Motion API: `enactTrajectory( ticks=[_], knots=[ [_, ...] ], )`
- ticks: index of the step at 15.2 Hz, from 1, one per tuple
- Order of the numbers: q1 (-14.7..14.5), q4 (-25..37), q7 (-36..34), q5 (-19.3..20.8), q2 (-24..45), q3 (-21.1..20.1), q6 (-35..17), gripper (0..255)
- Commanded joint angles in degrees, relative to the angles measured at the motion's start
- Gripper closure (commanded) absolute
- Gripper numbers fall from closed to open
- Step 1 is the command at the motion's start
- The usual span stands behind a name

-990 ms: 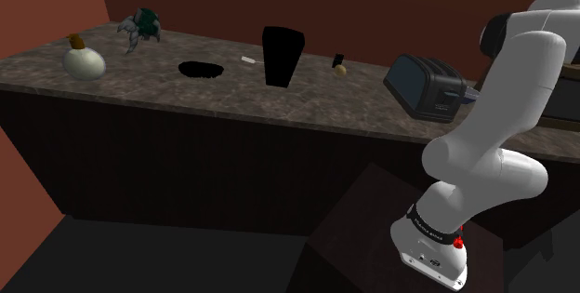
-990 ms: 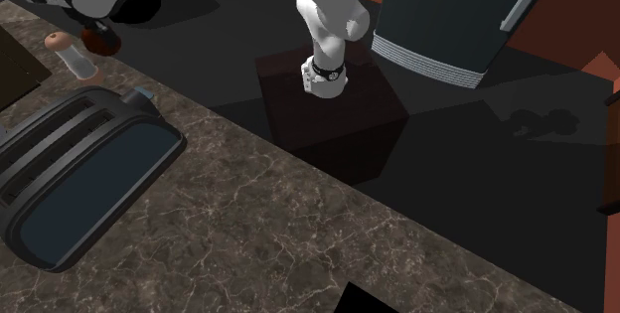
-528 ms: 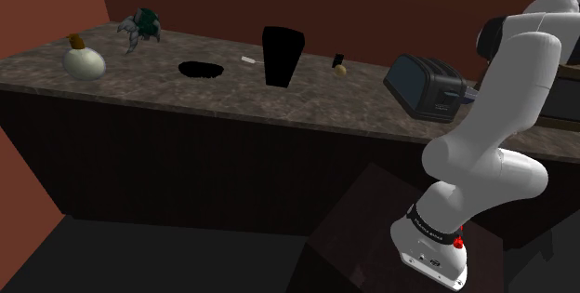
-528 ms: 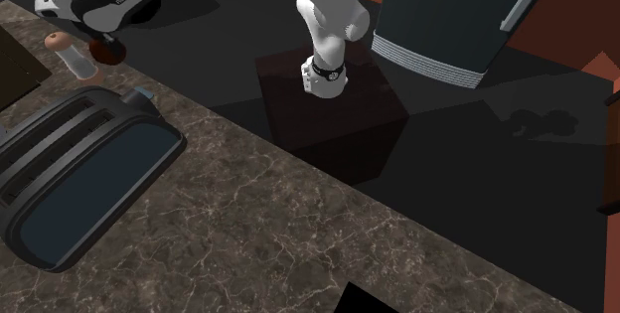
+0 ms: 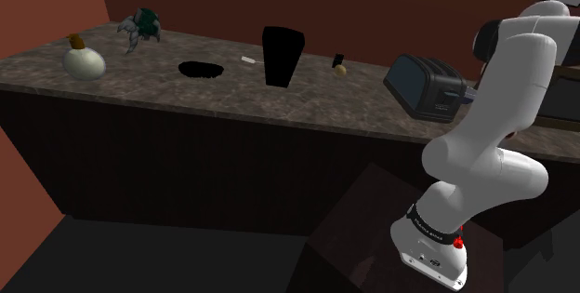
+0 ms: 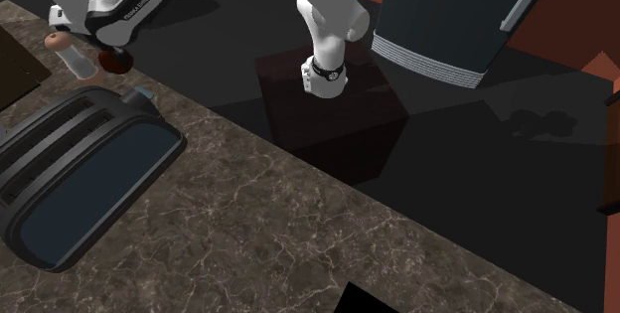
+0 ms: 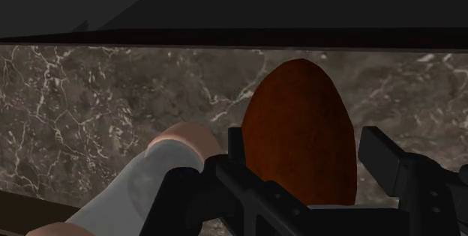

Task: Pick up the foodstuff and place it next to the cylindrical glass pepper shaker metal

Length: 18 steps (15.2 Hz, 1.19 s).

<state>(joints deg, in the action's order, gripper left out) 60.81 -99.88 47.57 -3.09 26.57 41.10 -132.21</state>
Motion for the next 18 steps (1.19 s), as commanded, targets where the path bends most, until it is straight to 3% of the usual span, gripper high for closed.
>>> enactTrajectory(
  ticks=[1,8,16,17,18],
  knots=[
    [0.22,-0.85,0.02,-0.44,0.72,-0.35,-1.49,255],
    [1.30,-2.75,0.23,-2.15,3.65,-1.80,-5.96,255],
    [1.30,-2.74,0.24,-2.15,3.65,-1.80,-5.96,255],
    [1.25,-3.04,0.23,-2.13,3.58,-1.78,-6.20,0],
    [1.27,-3.04,0.27,-2.11,3.54,-1.75,-6.17,0]
  ],
)
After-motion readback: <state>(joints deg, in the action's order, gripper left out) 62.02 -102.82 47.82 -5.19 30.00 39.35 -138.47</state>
